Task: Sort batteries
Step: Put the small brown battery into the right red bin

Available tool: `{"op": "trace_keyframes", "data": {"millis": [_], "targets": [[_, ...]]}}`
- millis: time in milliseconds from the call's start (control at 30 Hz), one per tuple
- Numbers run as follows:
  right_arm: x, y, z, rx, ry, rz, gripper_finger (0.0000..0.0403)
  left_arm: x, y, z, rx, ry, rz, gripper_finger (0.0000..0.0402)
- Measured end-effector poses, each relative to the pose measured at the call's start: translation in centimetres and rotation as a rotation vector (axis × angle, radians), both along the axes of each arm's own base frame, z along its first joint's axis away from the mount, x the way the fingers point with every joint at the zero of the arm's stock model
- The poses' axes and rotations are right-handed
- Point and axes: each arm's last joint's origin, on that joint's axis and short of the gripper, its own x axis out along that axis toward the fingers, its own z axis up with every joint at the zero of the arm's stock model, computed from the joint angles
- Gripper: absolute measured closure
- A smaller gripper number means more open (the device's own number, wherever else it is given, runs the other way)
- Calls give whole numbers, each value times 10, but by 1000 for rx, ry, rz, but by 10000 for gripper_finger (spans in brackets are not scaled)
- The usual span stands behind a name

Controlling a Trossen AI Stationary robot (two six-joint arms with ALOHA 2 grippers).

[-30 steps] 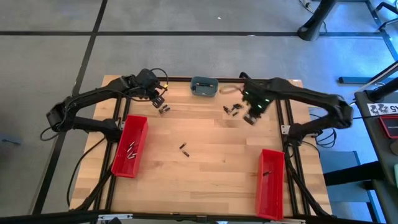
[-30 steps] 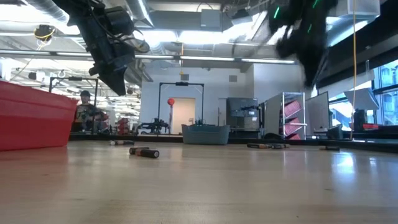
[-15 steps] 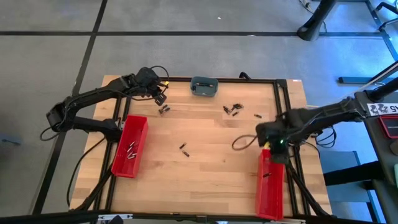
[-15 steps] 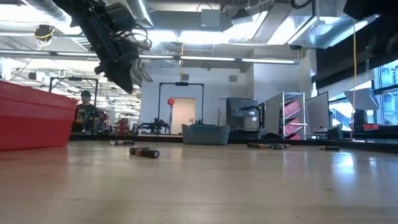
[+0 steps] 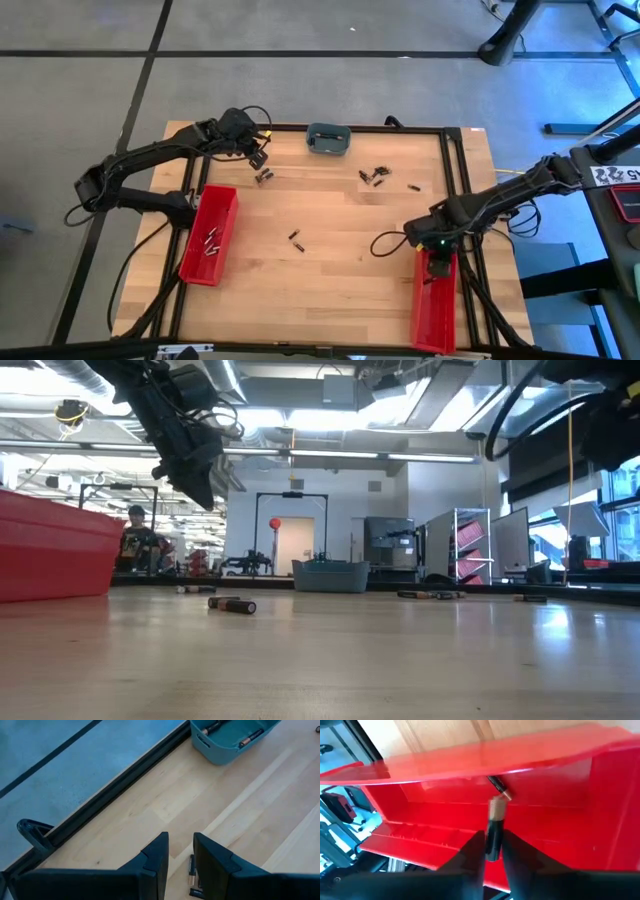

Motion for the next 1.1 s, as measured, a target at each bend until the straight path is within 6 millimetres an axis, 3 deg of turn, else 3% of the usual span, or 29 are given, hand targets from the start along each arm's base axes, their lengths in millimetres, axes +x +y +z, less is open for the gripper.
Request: {"op": "trace_keyframes", "data": {"millis": [167,333,433,500,633,833,967,1100], "targets": [[5,-4,25,18,25,-84,280,0,0,0,-1,0,0,320],[20,-23,70,1,-96,-211,270,0,0,0,0,0,0,320],[27,-44,93,-152,-213,-320,275,0,0,0,0,0,0,320],[29,-62,98,-273,-246,-409,276,0,0,0,0,0,0,320],[22,-107,85,-407,-199,-499,267,0,0,0,0,-1,0,320],[8,-168,33,-459,-154,-475,211,0,0,0,0,0,0,320],[4,-192,-8,-527,-82,-434,160,0,0,0,-1,0,0,320],[12,-205,-40,-594,-54,-416,141,0,0,0,-6,-4,9,320]]}}
